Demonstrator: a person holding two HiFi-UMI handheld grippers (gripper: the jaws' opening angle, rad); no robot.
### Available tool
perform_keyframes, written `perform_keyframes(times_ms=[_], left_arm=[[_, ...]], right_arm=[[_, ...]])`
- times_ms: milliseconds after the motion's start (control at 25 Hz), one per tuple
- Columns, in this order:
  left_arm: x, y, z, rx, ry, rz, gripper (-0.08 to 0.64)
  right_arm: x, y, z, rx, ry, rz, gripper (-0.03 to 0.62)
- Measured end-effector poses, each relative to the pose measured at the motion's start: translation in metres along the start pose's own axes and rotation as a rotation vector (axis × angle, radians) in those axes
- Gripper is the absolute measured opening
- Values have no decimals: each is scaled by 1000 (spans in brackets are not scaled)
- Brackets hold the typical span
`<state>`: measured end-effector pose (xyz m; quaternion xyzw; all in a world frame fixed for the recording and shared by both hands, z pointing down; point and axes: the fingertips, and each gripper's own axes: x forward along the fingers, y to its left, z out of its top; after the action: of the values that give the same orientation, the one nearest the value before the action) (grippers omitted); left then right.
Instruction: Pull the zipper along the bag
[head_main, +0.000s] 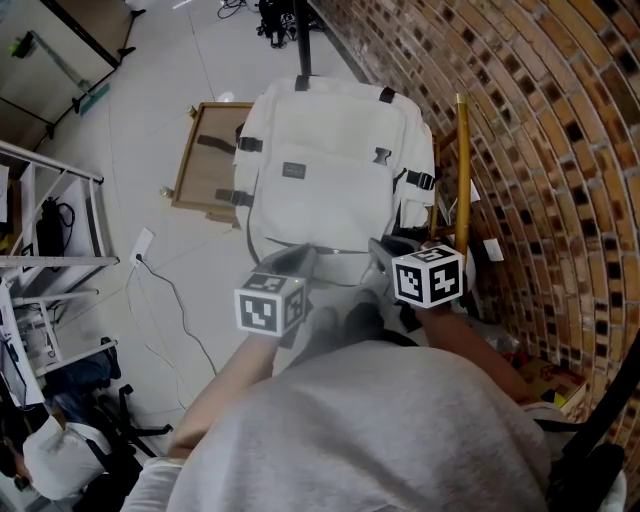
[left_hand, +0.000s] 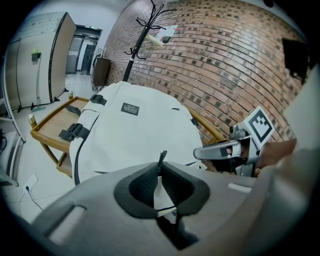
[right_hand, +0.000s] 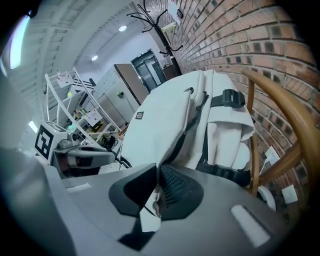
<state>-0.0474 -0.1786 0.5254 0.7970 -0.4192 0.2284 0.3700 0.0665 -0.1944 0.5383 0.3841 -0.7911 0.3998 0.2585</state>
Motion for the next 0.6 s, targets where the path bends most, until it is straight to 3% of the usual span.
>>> perform_keyframes(times_ms=[600], left_arm=[[-13, 30, 0, -42, -15, 33, 26]], right_arm=[[1, -6, -1, -7, -2, -57, 18]])
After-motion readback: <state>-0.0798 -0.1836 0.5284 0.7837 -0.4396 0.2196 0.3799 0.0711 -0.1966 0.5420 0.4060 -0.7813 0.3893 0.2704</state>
